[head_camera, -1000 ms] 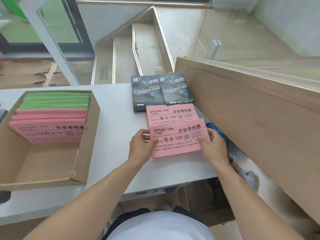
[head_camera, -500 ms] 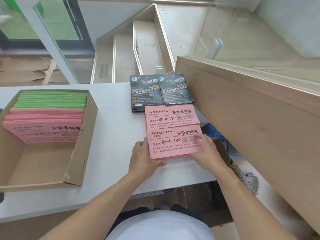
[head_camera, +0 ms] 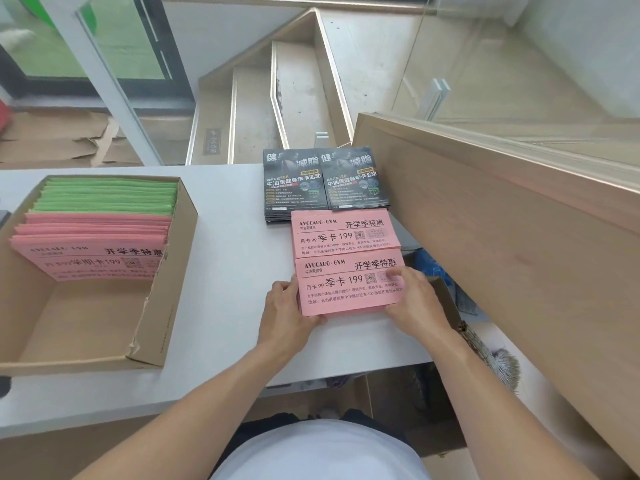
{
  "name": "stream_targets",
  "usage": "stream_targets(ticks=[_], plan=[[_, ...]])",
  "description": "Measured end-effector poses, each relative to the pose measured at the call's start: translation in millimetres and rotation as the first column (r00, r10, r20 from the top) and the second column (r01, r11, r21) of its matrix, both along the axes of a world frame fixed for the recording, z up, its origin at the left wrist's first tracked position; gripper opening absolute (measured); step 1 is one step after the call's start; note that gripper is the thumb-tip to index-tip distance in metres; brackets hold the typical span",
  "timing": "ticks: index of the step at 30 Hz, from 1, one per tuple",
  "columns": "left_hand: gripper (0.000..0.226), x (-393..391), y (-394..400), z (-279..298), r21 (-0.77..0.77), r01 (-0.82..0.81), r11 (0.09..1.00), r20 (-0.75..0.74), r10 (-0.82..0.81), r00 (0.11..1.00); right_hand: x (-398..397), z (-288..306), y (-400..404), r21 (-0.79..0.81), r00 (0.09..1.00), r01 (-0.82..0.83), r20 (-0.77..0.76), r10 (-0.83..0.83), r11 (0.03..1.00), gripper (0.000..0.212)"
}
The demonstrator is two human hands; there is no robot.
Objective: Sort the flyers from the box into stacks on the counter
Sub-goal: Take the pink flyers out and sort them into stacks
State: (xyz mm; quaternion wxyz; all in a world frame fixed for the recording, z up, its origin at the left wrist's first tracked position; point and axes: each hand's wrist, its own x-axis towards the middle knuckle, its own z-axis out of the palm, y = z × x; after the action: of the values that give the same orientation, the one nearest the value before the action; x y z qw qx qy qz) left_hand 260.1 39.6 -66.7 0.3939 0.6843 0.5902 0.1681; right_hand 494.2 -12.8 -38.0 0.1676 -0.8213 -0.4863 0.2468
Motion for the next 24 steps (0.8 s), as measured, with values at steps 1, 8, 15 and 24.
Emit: stream_targets(ticks=[1, 8, 15, 24], plan=[[0.061, -0.4, 0.4, -0.1, 0.0, -0.001, 1.0, 0.004, 0.001, 1.0, -0.4, 0.1, -1.0, 0.009, 1.0, 0.0, -0.007, 0.0, 1.0, 0.061], [0.069, -3.3, 2.3, 3.9, -0.05, 0.015, 0.999, -0.017, -0.016, 1.0, -2.2, 5.7, -5.7, -0.078, 0.993, -0.053, 0.104, 0.061, 0.996, 0.067], [0.115, -18.5, -3.1, 26.4, -0.166, -0.066, 0.984, 0.073, 0.079, 0.994, -64.2, 22.4, 1.7, 0.073, 0.924, -0.231, 0.329, 0.196, 0.97, 0.055], [0.038, -84.4, 3.5, 87.7, 0.112, -0.364, 0.925, 0.451, 0.279, 0.848, -143.1, 12.2, 21.7, 0.04, 0.876, -0.326, 0.387, 0.286, 0.944, 0.032]])
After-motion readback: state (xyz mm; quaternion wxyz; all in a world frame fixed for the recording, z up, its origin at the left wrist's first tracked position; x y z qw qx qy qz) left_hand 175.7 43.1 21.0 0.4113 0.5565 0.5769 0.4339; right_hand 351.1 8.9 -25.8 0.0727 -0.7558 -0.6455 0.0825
